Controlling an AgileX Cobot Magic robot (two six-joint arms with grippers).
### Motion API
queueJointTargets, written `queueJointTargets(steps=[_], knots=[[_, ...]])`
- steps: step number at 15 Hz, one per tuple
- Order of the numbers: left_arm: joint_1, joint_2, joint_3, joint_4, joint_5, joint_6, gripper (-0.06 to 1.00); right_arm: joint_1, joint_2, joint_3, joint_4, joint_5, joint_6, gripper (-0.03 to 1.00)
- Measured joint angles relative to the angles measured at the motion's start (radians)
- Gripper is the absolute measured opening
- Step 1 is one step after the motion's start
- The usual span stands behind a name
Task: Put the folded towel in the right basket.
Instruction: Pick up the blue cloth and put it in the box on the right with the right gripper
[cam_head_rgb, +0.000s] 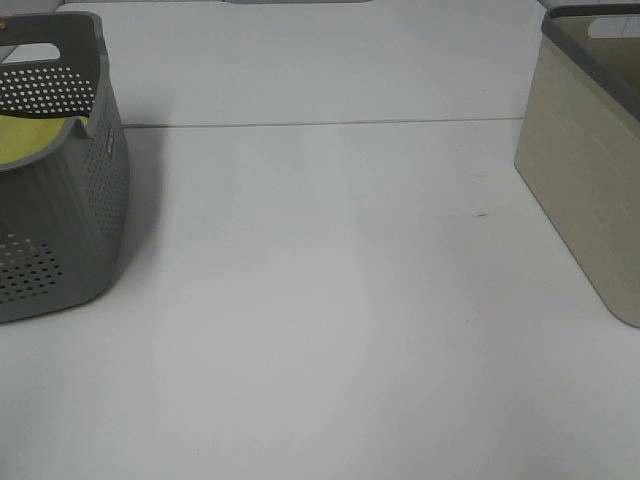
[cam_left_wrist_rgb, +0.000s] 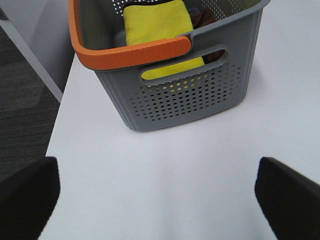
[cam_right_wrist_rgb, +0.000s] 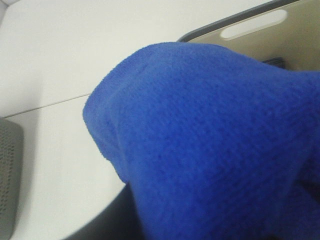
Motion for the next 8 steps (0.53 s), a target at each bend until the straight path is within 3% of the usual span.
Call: queueJointTargets(steps=[3, 8], knots=[[0.0, 0.0, 0.0, 0.0, 0.0, 0.0, 0.99, -0.002, 0.092, 0.0, -0.132, -0.124, 0.102, 0.13], [0.0, 0.0, 0.0, 0.0, 0.0, 0.0, 0.99, -0.004, 0.229, 0.0, -0.196, -0.171, 0.156, 0.13]])
